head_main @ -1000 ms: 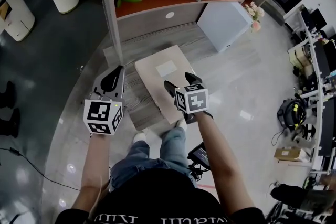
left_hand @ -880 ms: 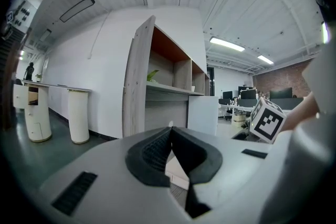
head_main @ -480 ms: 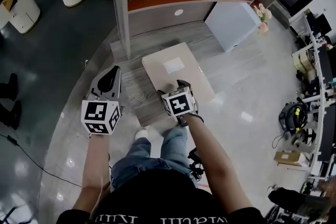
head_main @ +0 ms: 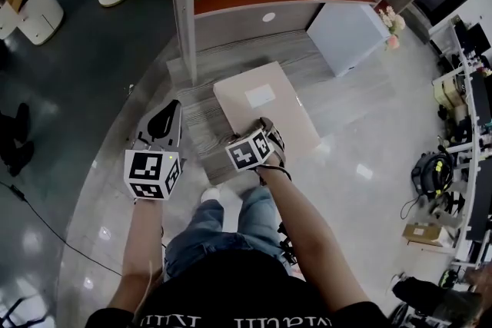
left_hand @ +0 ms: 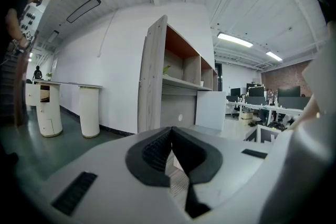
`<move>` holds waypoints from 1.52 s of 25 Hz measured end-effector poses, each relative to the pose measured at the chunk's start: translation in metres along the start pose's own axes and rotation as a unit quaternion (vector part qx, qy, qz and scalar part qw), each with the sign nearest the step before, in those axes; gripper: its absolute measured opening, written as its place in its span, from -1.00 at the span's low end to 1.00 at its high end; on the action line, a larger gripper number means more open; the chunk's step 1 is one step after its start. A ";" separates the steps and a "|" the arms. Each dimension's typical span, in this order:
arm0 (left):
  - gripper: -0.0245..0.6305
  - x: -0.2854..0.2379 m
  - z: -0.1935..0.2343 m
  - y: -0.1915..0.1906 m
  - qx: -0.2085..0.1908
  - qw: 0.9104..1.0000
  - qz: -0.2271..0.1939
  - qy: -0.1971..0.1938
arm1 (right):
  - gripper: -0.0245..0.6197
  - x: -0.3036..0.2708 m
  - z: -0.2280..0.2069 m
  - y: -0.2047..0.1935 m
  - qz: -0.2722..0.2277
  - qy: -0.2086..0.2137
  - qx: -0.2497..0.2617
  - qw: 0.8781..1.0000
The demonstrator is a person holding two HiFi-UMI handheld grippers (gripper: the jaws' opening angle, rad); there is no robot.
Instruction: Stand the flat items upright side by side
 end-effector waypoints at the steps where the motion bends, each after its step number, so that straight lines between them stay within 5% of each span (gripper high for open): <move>1: -0.89 0.000 0.001 -0.001 0.001 1.000 0.001 0.001 | 0.29 0.001 -0.001 0.000 -0.003 0.004 -0.003 1.000; 15: -0.89 -0.023 -0.015 0.008 0.011 1.000 -0.013 -0.019 | 0.26 0.019 -0.046 -0.032 0.042 0.102 0.065 0.992; 27: -0.89 -0.040 -0.026 0.003 0.003 0.999 0.005 -0.039 | 0.26 0.024 -0.096 -0.068 0.038 0.121 0.191 0.973; 33: -0.89 -0.050 -0.038 0.001 -0.008 0.997 0.014 -0.070 | 0.26 0.032 -0.118 -0.091 0.055 0.093 0.236 0.966; 38: -0.89 -0.060 -0.057 0.000 -0.019 0.994 0.015 -0.102 | 0.26 0.030 -0.124 -0.109 0.057 0.021 0.257 0.964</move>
Point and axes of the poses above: the fingertips, and each gripper's own axes: x backward along the fingers, z to its left, y out of its top, the point moved 7 cm from there along x, backward along the fingers, and after that the axes turned 9 degrees about -x, right-handed, at the moved point
